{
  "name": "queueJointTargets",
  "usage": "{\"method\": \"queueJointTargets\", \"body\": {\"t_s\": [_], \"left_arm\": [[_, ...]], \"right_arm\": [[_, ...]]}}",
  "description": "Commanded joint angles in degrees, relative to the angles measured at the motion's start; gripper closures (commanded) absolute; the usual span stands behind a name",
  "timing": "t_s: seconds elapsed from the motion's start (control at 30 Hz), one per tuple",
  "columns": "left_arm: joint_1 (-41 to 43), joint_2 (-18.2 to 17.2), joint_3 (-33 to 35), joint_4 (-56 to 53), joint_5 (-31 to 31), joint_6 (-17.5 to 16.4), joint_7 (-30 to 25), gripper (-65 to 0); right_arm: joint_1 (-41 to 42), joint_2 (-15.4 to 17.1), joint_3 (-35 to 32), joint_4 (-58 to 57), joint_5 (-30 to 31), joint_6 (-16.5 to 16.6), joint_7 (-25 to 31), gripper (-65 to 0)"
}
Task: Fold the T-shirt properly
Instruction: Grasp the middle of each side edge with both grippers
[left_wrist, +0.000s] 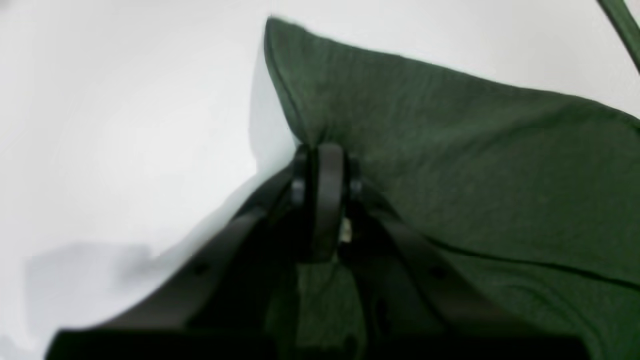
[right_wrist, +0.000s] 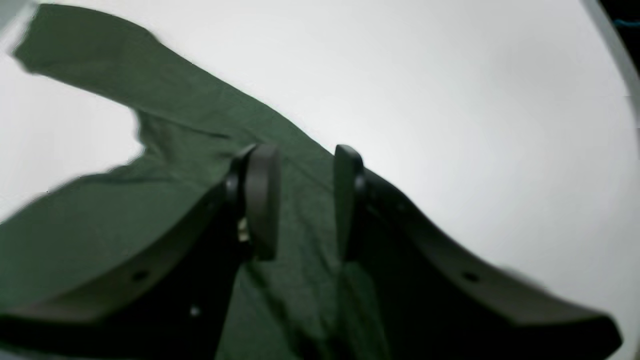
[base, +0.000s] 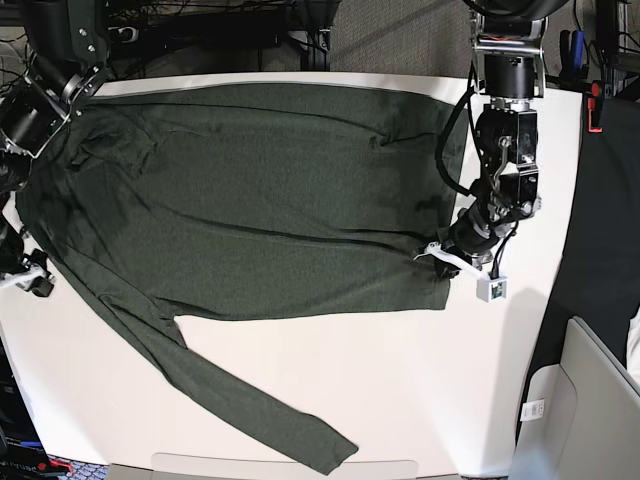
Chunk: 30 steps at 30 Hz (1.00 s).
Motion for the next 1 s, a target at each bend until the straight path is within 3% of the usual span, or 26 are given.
{"method": "queueJointTargets", "body": {"t_s": [0.0,0.5,0.97], "left_arm": [[-1.13,-0.47,-0.15,1.68,-0.34,-0.39,-1.06,0.0],[-1.13,-0.47,-0.23,1.94,-0.34,-0.39,0.17,0.0],[-1.13,-0.47,-0.23,1.94,-0.34,-0.39,0.17,0.0]], "right_arm": [[2.34,0.82,-1.28,0.29,-0.49,0.32,2.29,-18.2],[2.43,0.73,-3.74,-9.73,-12.63,0.32,17.5,-18.2],[0.32,1.17,-3.47,-9.73,-19.39,0.32,18.29,-18.2]]}}
